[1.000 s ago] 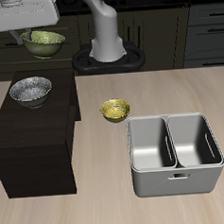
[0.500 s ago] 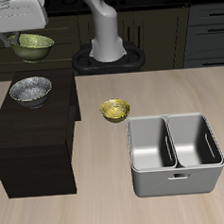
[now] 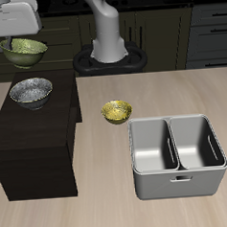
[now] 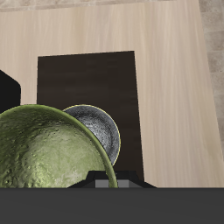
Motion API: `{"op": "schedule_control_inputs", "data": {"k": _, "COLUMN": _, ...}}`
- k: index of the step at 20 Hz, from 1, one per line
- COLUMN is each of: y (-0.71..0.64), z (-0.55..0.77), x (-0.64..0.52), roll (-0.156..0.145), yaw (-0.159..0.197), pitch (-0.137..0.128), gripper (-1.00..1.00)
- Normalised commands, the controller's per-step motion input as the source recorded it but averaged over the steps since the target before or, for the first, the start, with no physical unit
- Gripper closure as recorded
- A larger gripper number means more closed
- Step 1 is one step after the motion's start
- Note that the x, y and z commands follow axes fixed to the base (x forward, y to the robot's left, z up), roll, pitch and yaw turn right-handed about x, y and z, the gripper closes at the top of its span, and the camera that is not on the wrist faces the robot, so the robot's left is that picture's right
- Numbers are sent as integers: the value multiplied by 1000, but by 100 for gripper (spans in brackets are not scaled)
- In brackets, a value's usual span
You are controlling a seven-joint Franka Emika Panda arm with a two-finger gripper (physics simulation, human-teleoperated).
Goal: Stack the green bowl on the black bowl
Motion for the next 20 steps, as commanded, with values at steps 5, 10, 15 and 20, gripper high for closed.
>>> {"op": "schedule_control_inputs", "data": {"k": 5, "y": -160, "z": -89, "x": 160, "roll": -33, "yaw": -15, "pitch": 5, "gripper": 100}}
{"op": "schedule_control_inputs", "data": {"k": 10, "y": -40, "z": -45, "x": 113, "roll": -5, "yaw": 0, "pitch": -3, "gripper": 100}}
{"op": "schedule_control_inputs", "data": {"k": 15, "y": 112, "z": -40, "x": 66, "roll": 19, "yaw": 11, "pitch": 1, "gripper": 100}}
{"op": "schedule_control_inputs", "data": {"k": 20, "y": -52, "z": -49, "x": 94, "roll": -5, "yaw": -10, "pitch": 6, "gripper": 100}}
